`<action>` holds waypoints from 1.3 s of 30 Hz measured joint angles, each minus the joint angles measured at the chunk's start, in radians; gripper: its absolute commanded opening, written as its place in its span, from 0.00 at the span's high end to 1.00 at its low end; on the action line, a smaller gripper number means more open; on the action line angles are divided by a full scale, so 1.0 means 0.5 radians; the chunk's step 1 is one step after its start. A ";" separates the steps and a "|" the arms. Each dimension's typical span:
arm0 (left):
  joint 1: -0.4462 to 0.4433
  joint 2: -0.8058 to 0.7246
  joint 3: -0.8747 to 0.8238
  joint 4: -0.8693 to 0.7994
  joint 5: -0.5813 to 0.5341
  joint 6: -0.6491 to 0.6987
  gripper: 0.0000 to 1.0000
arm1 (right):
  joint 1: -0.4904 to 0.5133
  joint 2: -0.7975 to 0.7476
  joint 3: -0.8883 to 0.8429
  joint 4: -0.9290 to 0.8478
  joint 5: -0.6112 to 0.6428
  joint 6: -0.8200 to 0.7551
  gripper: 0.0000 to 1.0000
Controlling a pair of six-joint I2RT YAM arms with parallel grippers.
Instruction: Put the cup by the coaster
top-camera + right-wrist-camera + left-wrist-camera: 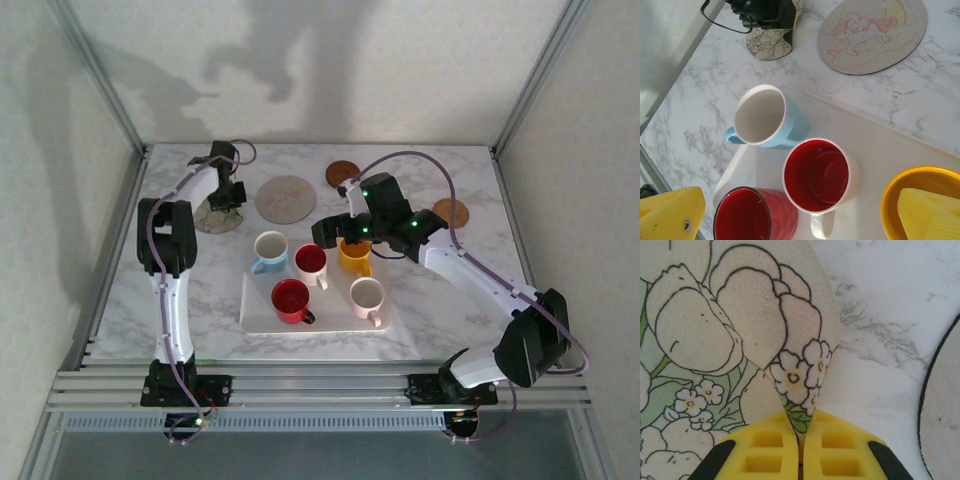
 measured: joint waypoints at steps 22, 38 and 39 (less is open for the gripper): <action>0.000 0.119 0.162 -0.019 0.043 -0.034 0.52 | 0.003 0.030 0.058 -0.063 0.047 0.033 0.01; 0.032 0.201 0.301 -0.071 0.031 -0.092 0.42 | 0.018 0.132 0.152 -0.064 0.037 0.032 0.01; 0.034 0.201 0.301 -0.070 0.031 -0.093 0.40 | 0.018 0.135 0.153 -0.066 0.038 0.032 0.01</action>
